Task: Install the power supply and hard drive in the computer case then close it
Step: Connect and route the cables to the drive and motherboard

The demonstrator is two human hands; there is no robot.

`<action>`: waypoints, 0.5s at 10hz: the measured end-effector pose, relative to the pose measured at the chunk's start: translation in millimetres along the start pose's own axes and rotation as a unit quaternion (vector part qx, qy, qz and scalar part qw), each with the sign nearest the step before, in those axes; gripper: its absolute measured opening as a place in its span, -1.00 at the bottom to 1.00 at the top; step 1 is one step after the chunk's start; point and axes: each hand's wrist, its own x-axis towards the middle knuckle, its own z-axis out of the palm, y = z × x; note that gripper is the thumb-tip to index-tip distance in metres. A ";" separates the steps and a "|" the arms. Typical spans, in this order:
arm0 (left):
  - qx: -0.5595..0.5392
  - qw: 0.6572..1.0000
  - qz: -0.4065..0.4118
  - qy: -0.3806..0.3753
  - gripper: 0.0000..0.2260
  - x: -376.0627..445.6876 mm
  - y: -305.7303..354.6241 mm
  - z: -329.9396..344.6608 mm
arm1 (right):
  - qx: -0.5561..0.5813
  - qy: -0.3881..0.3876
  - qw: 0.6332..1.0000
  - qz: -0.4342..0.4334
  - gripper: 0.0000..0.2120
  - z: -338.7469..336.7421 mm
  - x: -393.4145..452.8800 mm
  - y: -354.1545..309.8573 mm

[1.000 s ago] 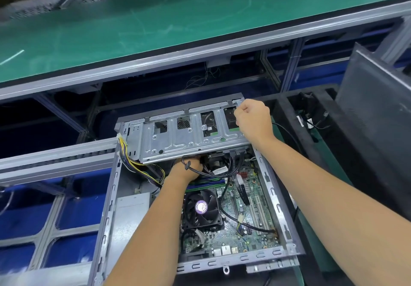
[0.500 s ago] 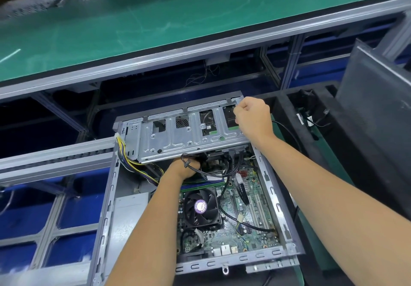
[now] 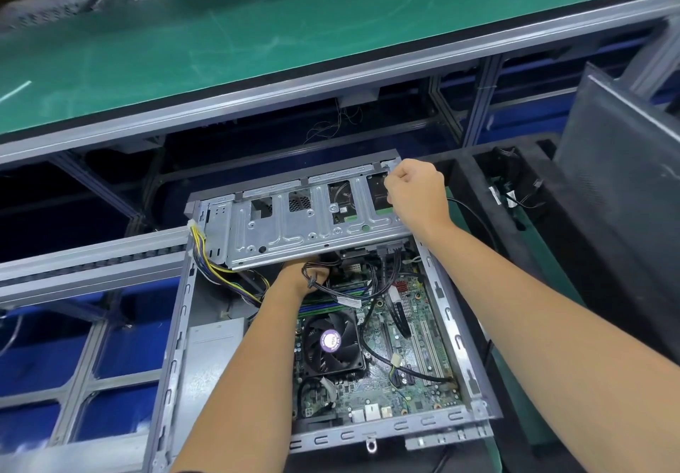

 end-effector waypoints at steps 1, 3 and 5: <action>0.106 0.992 0.064 -0.027 -0.76 16.6 -5.9 7.1 | -0.002 0.002 1.000 -0.003 -0.84 -0.1 -0.1 -0.7; 0.293 0.946 0.134 -0.024 -0.78 13.9 5.6 11.2 | 0.000 -0.003 1.000 0.002 -0.84 -0.6 -0.3 -0.2; 0.402 0.899 0.160 -0.072 -0.68 8.6 7.9 13.2 | -0.009 -0.006 1.000 0.002 -0.84 -1.3 -1.9 -1.3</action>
